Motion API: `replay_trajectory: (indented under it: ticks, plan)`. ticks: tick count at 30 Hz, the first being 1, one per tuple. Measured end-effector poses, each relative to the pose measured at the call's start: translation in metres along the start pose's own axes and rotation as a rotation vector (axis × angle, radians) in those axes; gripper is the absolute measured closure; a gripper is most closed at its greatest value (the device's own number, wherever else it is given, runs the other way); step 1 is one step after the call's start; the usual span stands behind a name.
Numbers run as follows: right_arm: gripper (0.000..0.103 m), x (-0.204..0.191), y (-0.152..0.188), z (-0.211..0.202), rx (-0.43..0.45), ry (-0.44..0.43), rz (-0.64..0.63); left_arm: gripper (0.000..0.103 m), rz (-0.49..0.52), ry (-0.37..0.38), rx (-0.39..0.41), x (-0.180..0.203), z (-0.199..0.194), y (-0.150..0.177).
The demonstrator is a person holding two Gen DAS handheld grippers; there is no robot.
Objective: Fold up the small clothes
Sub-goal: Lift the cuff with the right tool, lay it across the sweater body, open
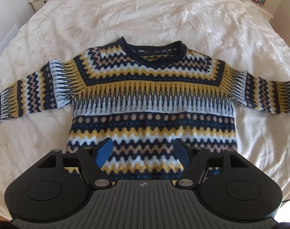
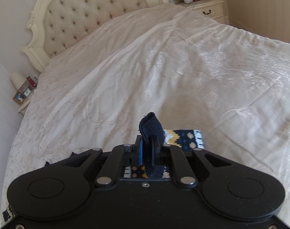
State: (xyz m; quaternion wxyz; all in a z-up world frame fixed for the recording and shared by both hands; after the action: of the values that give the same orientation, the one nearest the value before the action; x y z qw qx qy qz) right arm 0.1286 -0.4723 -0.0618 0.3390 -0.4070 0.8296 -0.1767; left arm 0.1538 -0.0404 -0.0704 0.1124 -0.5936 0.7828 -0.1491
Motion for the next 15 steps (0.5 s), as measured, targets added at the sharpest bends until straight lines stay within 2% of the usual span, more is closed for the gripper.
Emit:
replay_trajectory:
  ticks: [6, 15]
  plan:
    - [0.087, -0.089, 0.026, 0.030, -0.044, -0.098, -0.041, 0.034, -0.014, -0.003, -0.007, -0.061, 0.012, -0.003]
    - [0.087, -0.219, 0.087, 0.081, -0.150, -0.256, -0.079, 0.034, -0.023, -0.003, -0.017, -0.134, 0.024, -0.009]
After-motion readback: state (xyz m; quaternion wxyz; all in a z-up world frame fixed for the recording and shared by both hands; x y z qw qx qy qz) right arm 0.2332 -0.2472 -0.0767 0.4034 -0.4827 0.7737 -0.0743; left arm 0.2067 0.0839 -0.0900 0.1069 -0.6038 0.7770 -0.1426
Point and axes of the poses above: each gripper's, at about its wrist camera, not at the fingertips, and z roughly the way its jaws point, x to its right, y to its underside, the point moved 1 cm from there along z, roughly the way its jaws point
